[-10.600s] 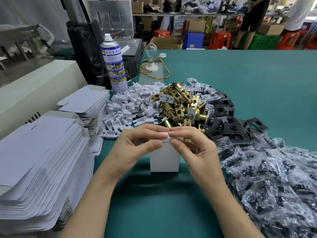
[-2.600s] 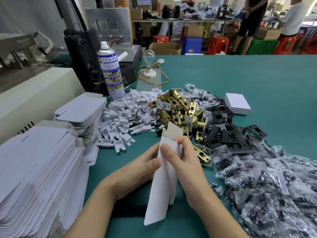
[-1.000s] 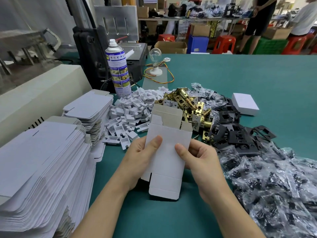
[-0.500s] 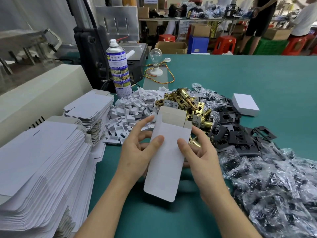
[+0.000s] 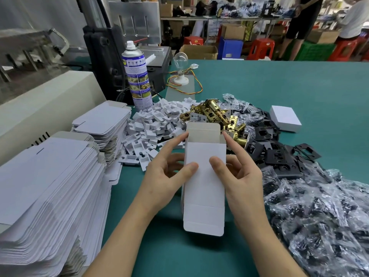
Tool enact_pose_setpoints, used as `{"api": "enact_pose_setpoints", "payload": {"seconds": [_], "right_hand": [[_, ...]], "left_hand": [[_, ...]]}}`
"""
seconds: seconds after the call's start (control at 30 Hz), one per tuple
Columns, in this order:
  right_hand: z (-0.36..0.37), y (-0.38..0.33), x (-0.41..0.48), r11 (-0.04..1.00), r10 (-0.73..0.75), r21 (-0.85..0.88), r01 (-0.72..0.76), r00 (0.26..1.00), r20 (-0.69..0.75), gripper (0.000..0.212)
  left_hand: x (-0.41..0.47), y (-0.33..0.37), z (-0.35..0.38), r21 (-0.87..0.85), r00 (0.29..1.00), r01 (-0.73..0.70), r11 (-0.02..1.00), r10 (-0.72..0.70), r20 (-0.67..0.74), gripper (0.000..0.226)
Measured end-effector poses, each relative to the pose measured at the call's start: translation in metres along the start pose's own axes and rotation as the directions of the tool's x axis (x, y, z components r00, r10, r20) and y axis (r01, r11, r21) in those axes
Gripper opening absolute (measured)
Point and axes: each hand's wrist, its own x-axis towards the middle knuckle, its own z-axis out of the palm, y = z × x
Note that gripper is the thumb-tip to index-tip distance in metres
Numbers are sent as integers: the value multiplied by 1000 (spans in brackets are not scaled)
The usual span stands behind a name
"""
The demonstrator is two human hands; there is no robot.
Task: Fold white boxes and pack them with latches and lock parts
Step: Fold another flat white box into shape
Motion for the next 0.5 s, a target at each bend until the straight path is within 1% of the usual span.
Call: {"api": "enact_pose_setpoints", "payload": {"seconds": [0.13, 0.27, 0.4, 0.5], "right_hand": [[-2, 3, 2, 999, -10, -35, 10, 1000, -8, 45], [-2, 3, 3, 1000, 8, -17, -7, 999, 32, 26], [-2, 3, 3, 999, 39, -3, -39, 997, 66, 17], [-2, 3, 2, 997, 73, 11, -74, 993, 91, 16]], "left_hand": [[1, 0, -1, -28, 1000, -4, 1000, 4, -14, 56], [-1, 2, -3, -36, 999, -8, 999, 9, 39, 48], [-1, 4, -3, -85, 999, 10, 996, -5, 53, 35], [0, 5, -3, -113, 998, 45, 993, -40, 52, 24]]}}
